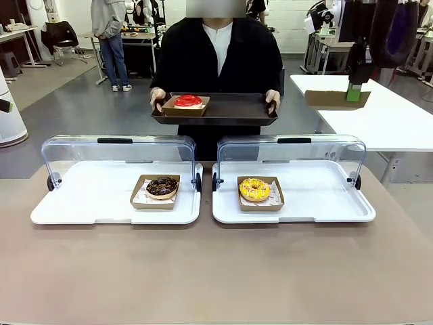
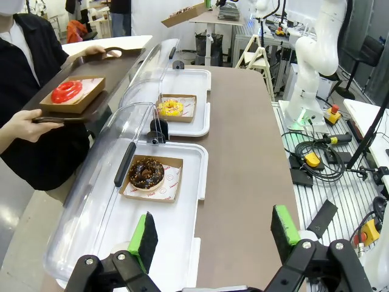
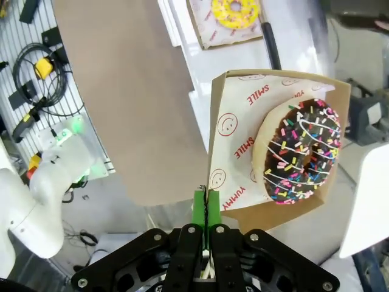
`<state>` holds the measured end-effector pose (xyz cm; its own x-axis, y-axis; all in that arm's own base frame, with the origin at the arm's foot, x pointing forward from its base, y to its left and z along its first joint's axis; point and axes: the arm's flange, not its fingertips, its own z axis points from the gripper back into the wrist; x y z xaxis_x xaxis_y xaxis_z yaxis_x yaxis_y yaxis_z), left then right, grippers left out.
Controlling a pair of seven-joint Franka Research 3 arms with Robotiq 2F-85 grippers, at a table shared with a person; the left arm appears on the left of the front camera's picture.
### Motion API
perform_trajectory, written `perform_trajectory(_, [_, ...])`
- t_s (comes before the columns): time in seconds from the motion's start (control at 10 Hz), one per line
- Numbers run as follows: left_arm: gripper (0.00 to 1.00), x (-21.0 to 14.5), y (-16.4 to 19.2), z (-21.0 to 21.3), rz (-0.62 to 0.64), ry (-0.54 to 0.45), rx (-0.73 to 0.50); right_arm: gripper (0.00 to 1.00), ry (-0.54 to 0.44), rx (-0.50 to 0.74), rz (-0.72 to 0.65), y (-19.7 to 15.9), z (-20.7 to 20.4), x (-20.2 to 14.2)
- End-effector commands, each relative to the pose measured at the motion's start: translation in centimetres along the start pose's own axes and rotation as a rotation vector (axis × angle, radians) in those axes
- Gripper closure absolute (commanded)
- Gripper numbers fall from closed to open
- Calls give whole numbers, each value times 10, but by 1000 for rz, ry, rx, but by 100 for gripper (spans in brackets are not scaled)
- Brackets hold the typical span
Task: Provide the desired donut to the person.
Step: Pick up and lift the Paper togo box containing the Donut pointed at by the person, then place the picked Paper togo box onto the Handle tray extended by the person.
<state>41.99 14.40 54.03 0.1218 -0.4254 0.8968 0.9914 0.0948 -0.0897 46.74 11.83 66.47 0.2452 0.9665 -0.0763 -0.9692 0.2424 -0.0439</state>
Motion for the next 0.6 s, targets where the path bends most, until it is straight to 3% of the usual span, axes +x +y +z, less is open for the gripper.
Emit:
perform_trajectory(0.0, [2, 0, -1, 1, -2, -2, 2, 100, 5, -8, 4, 14, 1, -6])
perform_trajectory(0.5, [2, 0, -1, 1, -2, -2, 2, 100, 5, -8, 4, 14, 1, -6])
